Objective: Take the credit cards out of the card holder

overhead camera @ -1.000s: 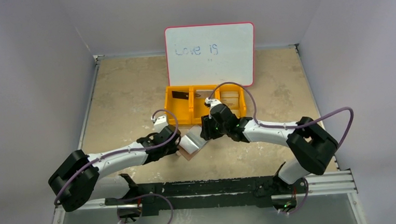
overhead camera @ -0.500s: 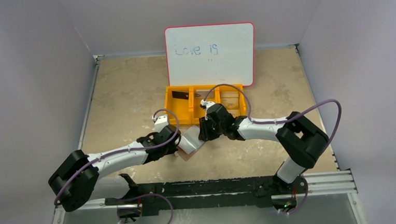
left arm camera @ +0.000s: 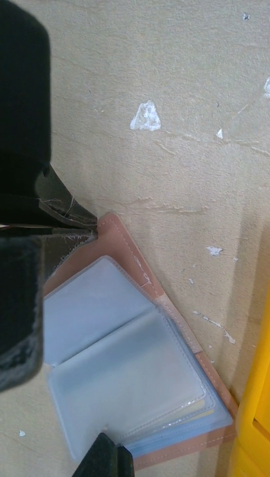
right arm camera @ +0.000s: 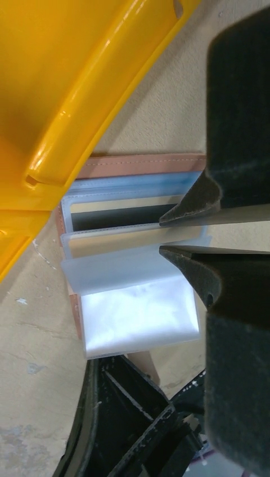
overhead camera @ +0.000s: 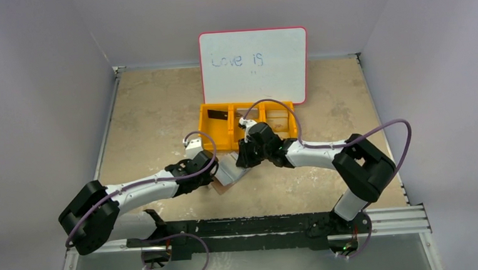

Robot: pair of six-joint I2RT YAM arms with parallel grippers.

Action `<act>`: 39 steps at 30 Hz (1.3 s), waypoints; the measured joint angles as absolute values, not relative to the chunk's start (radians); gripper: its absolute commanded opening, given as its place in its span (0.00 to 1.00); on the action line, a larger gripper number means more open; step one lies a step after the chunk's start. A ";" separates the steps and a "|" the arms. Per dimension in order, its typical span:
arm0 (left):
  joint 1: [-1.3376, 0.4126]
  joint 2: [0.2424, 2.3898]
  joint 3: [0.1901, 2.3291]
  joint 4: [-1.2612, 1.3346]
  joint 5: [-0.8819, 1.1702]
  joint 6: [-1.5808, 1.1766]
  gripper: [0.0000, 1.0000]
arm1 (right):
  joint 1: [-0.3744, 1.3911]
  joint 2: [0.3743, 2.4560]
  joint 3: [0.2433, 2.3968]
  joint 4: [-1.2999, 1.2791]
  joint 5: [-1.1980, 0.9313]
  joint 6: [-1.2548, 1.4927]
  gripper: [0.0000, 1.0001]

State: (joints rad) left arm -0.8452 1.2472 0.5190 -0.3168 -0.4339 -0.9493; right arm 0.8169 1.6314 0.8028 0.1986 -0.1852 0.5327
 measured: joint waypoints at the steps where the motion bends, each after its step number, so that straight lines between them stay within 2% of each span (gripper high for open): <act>1: -0.845 1.247 0.519 -0.317 -0.434 -0.949 0.00 | 0.818 1.631 0.811 0.188 -0.174 0.531 0.19; 4: -0.845 1.247 0.520 -0.316 -0.434 -0.950 0.00 | 0.818 1.631 0.845 0.155 -0.149 0.514 0.16; 11: -0.845 1.251 0.522 -0.316 -0.434 -0.950 0.00 | 0.819 1.622 0.864 0.159 -0.207 0.486 0.26; 16: -0.845 1.255 0.527 -0.317 -0.434 -0.950 0.00 | 0.820 1.623 0.868 0.145 -0.189 0.485 0.27; 26: -0.845 1.255 0.533 -0.320 -0.433 -0.950 0.00 | 0.823 1.636 0.893 0.112 -0.207 0.466 0.39; 30: -0.845 1.255 0.533 -0.315 -0.430 -0.950 0.00 | 0.825 1.643 0.895 0.107 -0.211 0.465 0.57; 39: -0.845 1.255 0.535 -0.310 -0.426 -0.950 0.00 | 0.846 1.650 0.925 0.040 -0.172 0.434 0.64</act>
State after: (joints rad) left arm -0.8452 1.2549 0.5354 -0.3096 -0.4263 -0.9497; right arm 0.8455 1.6505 0.9245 0.0399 -0.1719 0.4343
